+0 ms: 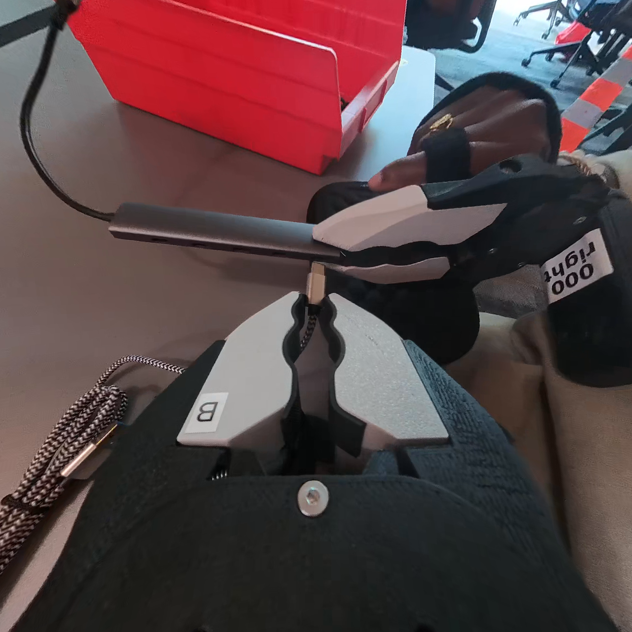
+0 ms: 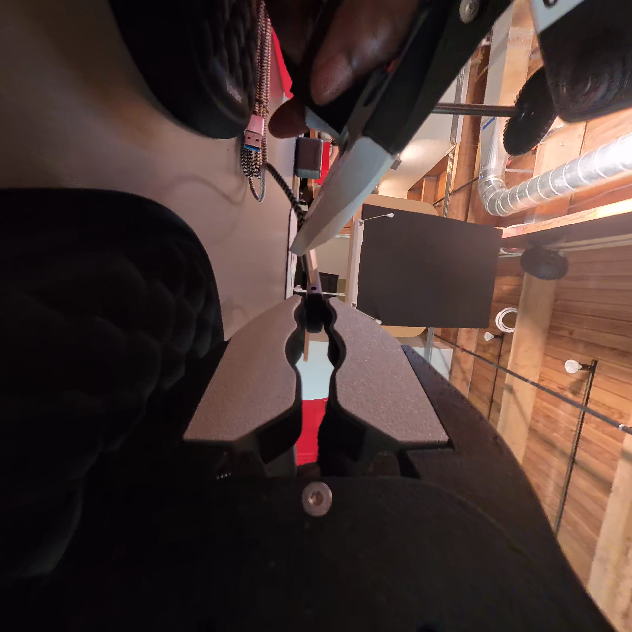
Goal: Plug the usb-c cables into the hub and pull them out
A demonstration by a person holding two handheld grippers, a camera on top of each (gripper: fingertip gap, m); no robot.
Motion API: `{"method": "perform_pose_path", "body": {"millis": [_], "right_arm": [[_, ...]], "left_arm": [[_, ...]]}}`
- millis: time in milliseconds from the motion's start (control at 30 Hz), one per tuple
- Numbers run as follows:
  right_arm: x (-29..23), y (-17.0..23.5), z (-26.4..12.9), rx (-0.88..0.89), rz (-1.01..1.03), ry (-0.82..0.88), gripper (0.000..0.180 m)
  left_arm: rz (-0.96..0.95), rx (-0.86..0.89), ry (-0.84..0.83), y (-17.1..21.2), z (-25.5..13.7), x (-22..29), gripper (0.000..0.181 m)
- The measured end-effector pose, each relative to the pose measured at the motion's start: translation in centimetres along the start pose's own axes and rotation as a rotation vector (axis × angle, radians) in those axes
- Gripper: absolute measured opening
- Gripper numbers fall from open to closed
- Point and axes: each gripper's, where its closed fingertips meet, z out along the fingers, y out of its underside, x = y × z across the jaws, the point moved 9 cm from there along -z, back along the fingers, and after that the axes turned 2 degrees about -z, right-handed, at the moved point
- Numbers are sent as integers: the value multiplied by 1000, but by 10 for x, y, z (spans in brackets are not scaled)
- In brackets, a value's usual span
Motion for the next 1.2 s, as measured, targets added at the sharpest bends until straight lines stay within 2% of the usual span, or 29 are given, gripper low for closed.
{"method": "perform_pose_path", "body": {"millis": [933,1200], "right_arm": [[-1,-5,6,-9,-123,64,9],[-1,-3,4,2,-115,61,9]], "left_arm": [[-155,29,117,1,-2,-13,11],[-182,67,79,0,-5,-17,11]]}}
